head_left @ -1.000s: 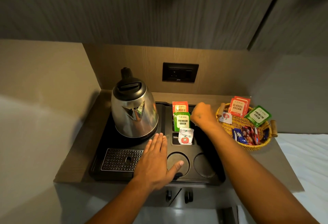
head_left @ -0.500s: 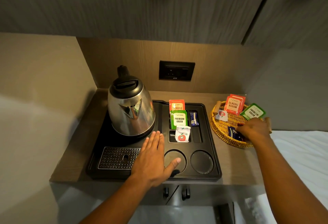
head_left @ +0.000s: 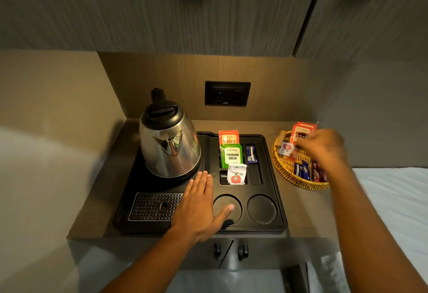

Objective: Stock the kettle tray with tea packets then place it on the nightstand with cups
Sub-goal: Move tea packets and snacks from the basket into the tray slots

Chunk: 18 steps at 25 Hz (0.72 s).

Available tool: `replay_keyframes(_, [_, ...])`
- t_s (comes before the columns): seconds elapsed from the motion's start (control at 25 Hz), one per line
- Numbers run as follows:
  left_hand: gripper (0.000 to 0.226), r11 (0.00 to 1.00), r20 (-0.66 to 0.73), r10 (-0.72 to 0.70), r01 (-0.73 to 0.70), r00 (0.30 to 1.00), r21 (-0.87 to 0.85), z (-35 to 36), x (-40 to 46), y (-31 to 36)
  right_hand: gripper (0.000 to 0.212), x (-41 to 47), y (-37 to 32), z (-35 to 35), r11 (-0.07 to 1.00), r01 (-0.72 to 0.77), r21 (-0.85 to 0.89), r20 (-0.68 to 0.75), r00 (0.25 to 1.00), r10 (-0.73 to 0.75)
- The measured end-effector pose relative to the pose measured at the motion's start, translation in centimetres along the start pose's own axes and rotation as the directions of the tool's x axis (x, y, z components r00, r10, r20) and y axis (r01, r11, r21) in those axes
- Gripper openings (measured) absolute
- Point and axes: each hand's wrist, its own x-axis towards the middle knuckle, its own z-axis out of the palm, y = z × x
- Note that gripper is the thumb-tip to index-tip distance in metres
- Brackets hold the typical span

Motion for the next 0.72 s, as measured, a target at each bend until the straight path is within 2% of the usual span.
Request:
replay_keyframes(0.12, [0.103,1.0,-0.007,0.004,-0.004,1.0,-0.001,-0.1,-0.1,0.0,0.019,-1.6,-4.7,5.0,0.999,0.006,-0.042,0.358,0.934,0.01])
replay_keyframes(0.2, [0.102,1.0,-0.013,0.004,-0.004,1.0,-0.008,-0.1,-0.1,0.0,0.021,-1.8,-6.1,7.6,0.997,0.003,-0.08,0.4,0.916,0.03])
replay_keyframes(0.32, [0.102,1.0,-0.006,0.0,0.0,1.0,-0.012,0.0,-0.1,-0.1,0.029,-1.7,-5.5,8.6,0.996,-0.02,-0.088,0.35,0.935,0.049])
replay_keyframes(0.48, [0.104,1.0,-0.01,-0.002,0.002,1.0,0.004,-0.1,0.2,0.0,0.032,-4.6,-0.9,8.3,0.997,0.072,0.017,0.088,0.993,-0.073])
replay_keyframes(0.56, [0.105,1.0,-0.001,0.007,-0.007,1.0,0.021,-0.3,0.1,0.0,0.028,-7.2,1.7,8.7,0.995,0.098,-0.022,-0.004,0.995,-0.098])
replay_keyframes(0.72, [0.103,0.998,0.083,-0.005,0.0,0.997,0.059,-1.7,-0.1,0.7,0.031,-10.2,3.1,10.0,0.994,0.105,-0.029,0.002,0.994,-0.105])
